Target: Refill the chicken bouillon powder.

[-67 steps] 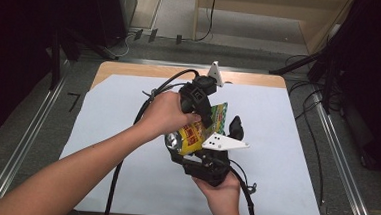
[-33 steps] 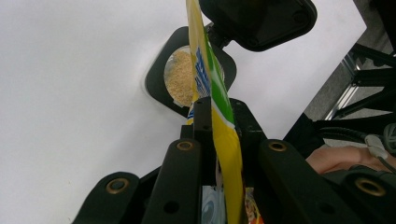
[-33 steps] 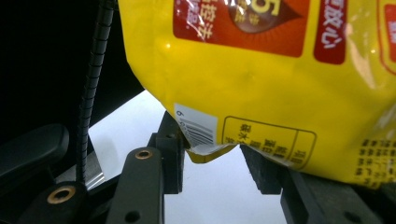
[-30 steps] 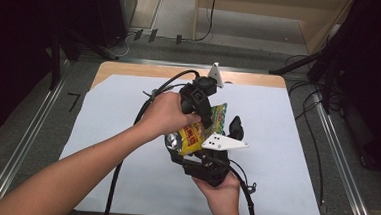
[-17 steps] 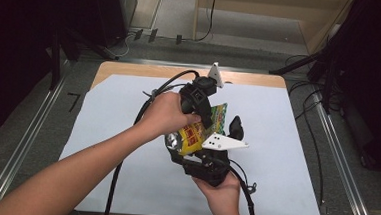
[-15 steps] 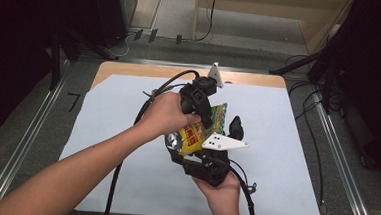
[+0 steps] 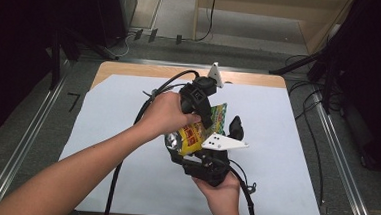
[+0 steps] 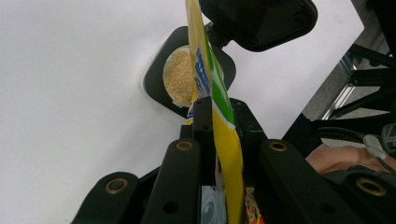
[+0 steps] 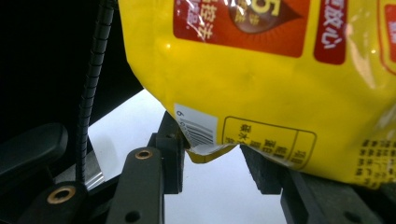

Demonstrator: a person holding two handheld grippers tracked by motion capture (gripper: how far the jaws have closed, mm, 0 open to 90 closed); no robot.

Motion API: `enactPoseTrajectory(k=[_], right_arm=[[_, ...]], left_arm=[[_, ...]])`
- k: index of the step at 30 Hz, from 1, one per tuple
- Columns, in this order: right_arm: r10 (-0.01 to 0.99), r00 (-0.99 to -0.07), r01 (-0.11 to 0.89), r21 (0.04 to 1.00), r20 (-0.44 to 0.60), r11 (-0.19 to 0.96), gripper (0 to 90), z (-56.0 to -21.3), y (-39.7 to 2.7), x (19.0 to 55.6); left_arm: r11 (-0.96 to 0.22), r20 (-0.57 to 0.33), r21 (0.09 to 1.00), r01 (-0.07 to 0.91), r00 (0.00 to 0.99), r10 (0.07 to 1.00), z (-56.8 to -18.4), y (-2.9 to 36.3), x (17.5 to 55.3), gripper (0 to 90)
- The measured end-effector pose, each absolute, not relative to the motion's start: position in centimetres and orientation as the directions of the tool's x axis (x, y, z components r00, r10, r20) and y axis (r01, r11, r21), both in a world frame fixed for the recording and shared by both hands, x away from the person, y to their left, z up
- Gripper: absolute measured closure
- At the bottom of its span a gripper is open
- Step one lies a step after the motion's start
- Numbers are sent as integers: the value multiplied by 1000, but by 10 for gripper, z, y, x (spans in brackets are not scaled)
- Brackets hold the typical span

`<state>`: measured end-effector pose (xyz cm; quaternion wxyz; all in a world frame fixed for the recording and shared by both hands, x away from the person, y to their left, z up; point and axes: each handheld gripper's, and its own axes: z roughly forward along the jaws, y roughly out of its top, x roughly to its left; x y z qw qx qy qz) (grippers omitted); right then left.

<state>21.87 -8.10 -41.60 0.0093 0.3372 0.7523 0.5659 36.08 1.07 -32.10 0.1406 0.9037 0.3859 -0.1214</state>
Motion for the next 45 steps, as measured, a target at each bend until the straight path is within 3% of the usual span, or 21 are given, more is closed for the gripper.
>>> enactPoseTrajectory(k=[45], right_arm=[[521,-778,483,865,351,138,632,-419,-79,217]], left_arm=[[-668,-331,153,728,675,659,-326,12,360,832]])
